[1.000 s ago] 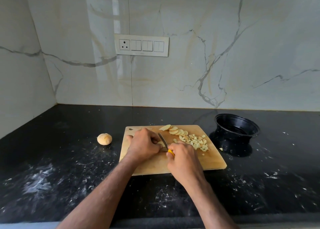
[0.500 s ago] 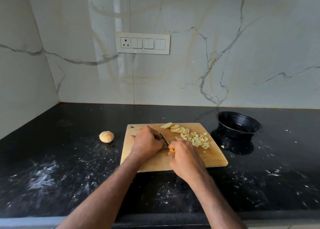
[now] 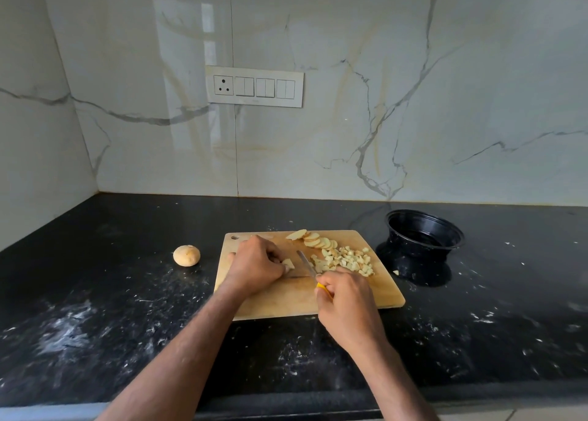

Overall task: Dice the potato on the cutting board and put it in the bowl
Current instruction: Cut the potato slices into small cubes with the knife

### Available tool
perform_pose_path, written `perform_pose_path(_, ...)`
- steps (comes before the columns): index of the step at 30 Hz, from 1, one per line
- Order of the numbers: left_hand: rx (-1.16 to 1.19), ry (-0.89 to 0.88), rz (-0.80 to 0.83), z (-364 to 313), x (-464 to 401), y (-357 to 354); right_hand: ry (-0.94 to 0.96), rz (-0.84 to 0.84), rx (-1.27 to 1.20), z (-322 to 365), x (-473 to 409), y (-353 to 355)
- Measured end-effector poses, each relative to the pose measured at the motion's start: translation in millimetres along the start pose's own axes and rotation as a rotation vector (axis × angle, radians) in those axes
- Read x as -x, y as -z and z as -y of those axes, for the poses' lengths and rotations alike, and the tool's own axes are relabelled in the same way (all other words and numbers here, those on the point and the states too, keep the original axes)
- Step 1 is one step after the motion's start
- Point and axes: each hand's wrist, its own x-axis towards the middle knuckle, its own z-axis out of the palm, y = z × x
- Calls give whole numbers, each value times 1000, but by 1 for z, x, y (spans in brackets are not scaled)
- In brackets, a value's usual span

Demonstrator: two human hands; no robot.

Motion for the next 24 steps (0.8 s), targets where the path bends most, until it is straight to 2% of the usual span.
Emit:
perform_pose_path(9,30,22,-5,0,-1,-2,54,-12,9,21,-14,-19)
perform_pose_path(24,20,91,-25,1,-3,-6,91,89,56,16,-5,-11)
